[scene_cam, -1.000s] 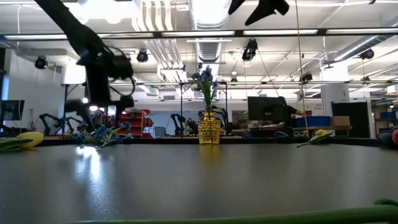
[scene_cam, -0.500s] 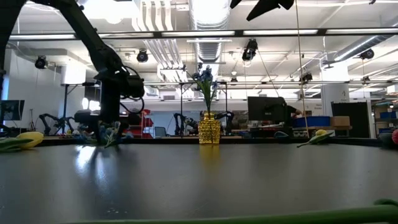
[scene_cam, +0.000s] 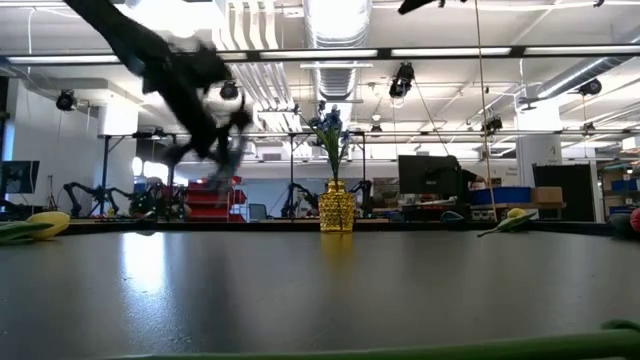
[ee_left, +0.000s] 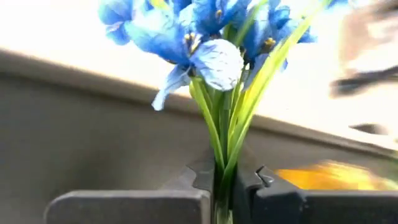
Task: Sort flowers into vase by color
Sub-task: Put the blue flowers into the yellow vase
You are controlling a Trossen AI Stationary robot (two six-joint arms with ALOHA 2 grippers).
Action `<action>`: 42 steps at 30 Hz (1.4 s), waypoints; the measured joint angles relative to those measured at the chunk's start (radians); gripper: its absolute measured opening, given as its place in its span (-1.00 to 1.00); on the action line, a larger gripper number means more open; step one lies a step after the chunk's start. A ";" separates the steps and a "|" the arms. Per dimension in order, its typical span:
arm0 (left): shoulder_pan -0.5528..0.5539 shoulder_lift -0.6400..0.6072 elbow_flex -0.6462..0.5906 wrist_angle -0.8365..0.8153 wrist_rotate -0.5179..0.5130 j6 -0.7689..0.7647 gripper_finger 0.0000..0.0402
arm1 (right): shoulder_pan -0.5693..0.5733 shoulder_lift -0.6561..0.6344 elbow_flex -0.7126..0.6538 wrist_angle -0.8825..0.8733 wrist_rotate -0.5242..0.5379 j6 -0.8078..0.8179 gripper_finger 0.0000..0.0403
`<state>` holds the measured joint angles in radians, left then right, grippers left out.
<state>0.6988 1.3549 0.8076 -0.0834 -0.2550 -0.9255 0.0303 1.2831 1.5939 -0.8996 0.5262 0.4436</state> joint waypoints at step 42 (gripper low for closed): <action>-0.204 0.572 0.337 1.058 0.370 1.032 -1.00 | 0.228 -0.124 0.000 0.203 0.112 -0.396 0.11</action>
<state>0.4950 1.9264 1.1446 0.9750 0.1147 0.1068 0.2582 1.1591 1.5944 -0.6964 0.6380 0.0474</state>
